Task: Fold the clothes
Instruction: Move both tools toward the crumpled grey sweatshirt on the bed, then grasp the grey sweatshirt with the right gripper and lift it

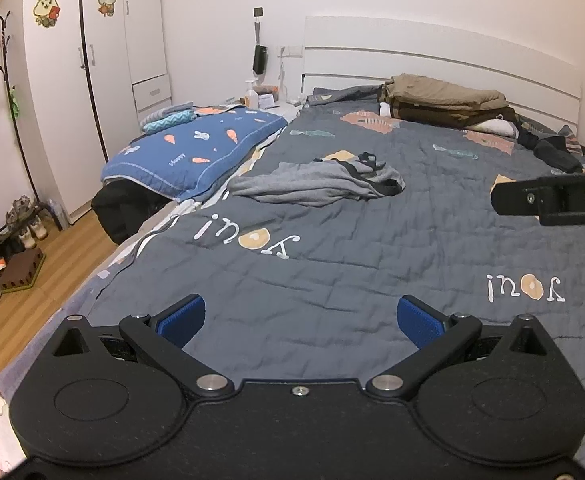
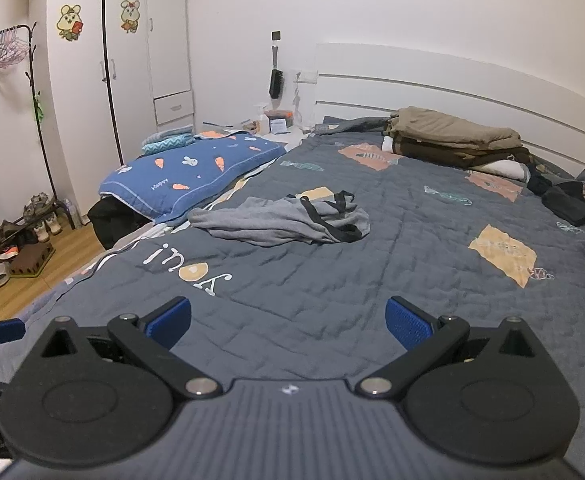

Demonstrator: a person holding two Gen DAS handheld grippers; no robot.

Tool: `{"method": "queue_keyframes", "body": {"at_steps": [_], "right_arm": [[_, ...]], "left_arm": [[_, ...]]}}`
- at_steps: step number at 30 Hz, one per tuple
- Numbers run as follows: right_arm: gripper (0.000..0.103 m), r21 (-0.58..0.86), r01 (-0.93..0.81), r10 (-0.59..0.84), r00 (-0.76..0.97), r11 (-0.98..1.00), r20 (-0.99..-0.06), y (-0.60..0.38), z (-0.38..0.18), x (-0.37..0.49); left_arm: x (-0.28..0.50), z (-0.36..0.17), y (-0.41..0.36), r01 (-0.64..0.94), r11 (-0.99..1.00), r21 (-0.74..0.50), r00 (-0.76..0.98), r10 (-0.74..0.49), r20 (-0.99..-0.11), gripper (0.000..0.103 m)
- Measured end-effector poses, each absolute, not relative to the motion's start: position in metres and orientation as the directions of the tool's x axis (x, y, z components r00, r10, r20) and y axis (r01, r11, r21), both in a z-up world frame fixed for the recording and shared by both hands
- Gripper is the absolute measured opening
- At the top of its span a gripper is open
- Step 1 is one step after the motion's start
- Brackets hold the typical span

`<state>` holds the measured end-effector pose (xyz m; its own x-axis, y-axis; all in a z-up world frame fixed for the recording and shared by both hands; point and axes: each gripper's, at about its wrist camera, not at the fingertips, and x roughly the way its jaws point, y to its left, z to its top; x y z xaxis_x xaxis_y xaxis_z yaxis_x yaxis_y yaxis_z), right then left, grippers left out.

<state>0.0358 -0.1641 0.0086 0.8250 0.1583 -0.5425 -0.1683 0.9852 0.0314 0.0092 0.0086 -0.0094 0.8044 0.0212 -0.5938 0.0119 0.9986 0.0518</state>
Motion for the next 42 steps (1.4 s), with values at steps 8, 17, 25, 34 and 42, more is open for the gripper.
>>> {"method": "queue_keyframes", "body": {"at_steps": [8, 17, 25, 34, 42], "right_arm": [[0.103, 0.037, -0.176, 0.167, 0.82, 0.984, -0.548, -0.156, 0.003, 0.048], [0.103, 0.037, -0.177, 0.167, 0.815, 0.984, -0.555, -0.148, -0.016, 0.082], [0.103, 0.02, -0.222, 0.197, 0.819, 0.975, -0.539, -0.135, -0.047, 0.14], [0.103, 0.047, -0.256, 0.236, 0.785, 0.966, -0.573, -0.121, -0.091, 0.222], [0.103, 0.041, -0.289, 0.263, 0.791, 0.956, -0.552, -0.095, -0.134, 0.29]], "left_arm": [[0.014, -0.013, 0.017, -0.003, 0.999, 0.035, 0.796, 0.023, -0.604, 0.103], [0.025, -0.021, 0.037, -0.022, 1.0, -0.011, 0.778, 0.01, -0.629, 0.103], [0.042, -0.034, 0.067, -0.077, 0.997, -0.031, 0.758, 0.039, -0.651, 0.103], [0.054, -0.047, 0.089, -0.083, 0.995, -0.061, 0.748, 0.022, -0.663, 0.103], [0.065, -0.059, 0.104, -0.068, 0.994, -0.082, 0.759, -0.001, -0.652, 0.103]]}}
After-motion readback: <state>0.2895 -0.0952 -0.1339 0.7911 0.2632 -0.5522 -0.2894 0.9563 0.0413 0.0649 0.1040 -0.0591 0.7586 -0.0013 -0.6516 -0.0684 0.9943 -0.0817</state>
